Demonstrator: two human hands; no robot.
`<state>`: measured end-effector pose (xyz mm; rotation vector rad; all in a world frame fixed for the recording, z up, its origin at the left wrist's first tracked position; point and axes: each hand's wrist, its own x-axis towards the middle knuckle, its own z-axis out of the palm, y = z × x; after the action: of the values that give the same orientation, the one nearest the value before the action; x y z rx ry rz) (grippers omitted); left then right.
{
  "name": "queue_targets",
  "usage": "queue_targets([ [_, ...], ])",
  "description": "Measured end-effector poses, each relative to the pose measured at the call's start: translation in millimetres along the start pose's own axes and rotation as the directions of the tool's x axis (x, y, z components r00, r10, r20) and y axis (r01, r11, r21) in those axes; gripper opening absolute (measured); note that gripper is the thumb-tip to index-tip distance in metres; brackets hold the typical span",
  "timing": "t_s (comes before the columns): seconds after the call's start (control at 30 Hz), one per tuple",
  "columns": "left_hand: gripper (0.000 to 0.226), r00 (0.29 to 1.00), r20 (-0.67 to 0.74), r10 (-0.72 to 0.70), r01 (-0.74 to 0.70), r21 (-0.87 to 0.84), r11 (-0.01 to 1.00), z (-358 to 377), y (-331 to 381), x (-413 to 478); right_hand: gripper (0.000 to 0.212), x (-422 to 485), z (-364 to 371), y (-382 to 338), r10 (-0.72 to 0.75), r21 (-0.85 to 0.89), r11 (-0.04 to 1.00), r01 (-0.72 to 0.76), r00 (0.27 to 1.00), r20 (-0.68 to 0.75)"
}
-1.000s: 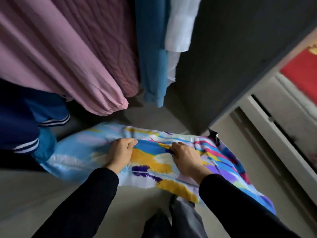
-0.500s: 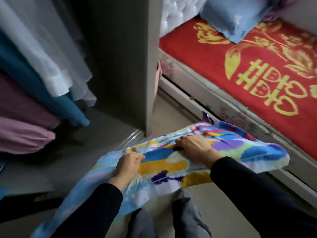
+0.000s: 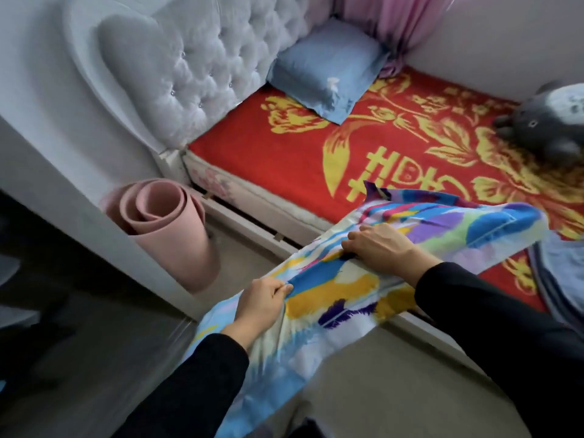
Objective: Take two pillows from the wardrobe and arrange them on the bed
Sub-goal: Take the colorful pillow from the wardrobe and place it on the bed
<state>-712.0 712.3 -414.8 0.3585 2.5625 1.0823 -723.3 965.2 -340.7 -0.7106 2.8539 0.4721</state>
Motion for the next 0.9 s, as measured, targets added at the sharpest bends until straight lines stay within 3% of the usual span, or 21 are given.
queue_targets([
  [0.3,0.041,0.968,-0.21,0.136,-0.135,0.022,0.991,-31,65,179,0.02,103,-27,165,0.044,-0.136,0.989,-0.057,0.995,-0.093],
  [0.53,0.043,0.948,-0.245,0.203,-0.192,0.068,0.979,-89,69,339,0.015,225,-22,258,0.117,-0.087,0.987,-0.133,0.978,-0.17],
  [0.63,0.046,0.942,-0.263,0.207,-0.185,0.107,0.977,-109,66,396,0.007,275,-21,286,0.146,-0.061,0.985,-0.159,0.973,-0.177],
  [0.77,0.051,0.929,-0.318,0.191,-0.15,0.149,0.977,-127,56,467,0.014,347,-4,322,0.197,-0.013,0.979,-0.203,0.962,-0.187],
  [0.9,0.043,0.932,-0.334,0.141,-0.095,0.151,0.984,-134,43,533,0.012,418,13,355,0.198,0.007,0.98,-0.201,0.957,-0.212],
])
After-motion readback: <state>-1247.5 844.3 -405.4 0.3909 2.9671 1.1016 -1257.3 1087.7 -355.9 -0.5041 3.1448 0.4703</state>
